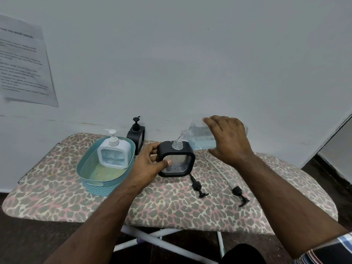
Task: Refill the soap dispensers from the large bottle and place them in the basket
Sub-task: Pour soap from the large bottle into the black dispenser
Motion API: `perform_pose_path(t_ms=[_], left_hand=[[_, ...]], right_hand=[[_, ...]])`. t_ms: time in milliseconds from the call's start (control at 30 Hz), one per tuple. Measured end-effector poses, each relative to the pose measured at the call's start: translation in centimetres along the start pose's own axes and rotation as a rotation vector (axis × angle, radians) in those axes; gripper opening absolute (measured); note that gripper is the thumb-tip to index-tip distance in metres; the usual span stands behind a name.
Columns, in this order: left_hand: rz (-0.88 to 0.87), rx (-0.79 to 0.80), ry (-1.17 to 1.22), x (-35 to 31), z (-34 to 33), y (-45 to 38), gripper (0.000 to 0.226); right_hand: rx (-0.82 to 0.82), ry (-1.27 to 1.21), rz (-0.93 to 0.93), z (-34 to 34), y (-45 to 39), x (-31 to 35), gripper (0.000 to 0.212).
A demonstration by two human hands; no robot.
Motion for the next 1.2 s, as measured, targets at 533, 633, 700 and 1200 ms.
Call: perform_pose_path(t_ms=[533, 633, 700, 1200], left_hand=[[-0.008, 0.008, 0.004, -0.16, -0.10, -0.04, 0.072], [-0.005, 0.010, 0.006, -0.13, -0.11, -0.02, 0.073], [-0.004, 0.010, 0.002, -0.16, -0.10, -0.01, 0.076], [-0.001, 0.010, 0.015, -0.39, -0.16, 0.14, 0.073]], right_hand=[[-0.003, 0.009, 0.000, 0.13, 0.01, -0.18, 0.098], [0.002, 0.015, 0.001, 0.10, -0.05, -0.19, 0.098], [-0.001, 0.015, 0.003, 0.11, -0.06, -0.22, 0.098], [0.003, 0.028, 0.009, 0.04, -0.07, -0.25, 0.098]])
Point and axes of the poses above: each hand's wrist, its own y-axis away from the middle knuckle, its own z-axis out of the back of the hand, x = y × z, the point moved 4 cm from there along -y, towards the middle knuckle, and after that the axes turned 12 degrees about x, right-handed, at the moved point
